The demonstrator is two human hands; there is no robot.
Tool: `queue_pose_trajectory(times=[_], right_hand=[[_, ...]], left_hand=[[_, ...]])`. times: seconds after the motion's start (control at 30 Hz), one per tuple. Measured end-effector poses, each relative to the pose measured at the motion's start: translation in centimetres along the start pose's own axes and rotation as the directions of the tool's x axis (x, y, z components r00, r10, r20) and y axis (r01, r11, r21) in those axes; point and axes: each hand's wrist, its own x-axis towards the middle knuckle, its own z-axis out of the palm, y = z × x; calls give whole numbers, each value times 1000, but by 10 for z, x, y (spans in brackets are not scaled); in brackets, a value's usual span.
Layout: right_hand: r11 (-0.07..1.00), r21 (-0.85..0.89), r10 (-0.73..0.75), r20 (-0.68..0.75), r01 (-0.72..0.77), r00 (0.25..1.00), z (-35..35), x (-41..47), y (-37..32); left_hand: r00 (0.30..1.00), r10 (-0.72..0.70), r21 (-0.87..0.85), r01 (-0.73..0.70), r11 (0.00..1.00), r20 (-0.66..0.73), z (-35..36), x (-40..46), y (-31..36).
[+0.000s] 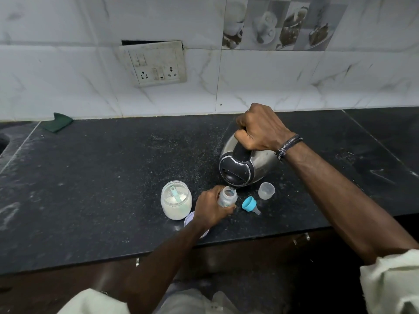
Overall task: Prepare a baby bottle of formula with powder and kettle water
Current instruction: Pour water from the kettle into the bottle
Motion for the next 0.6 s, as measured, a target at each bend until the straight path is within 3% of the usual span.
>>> queue_pose_trajectory(times=[0.6], right_hand=[[999, -46, -19, -23, 17, 1000, -3, 0, -8]], left_hand=[[1000, -11, -14, 11, 1000, 15, -2, -1, 2]])
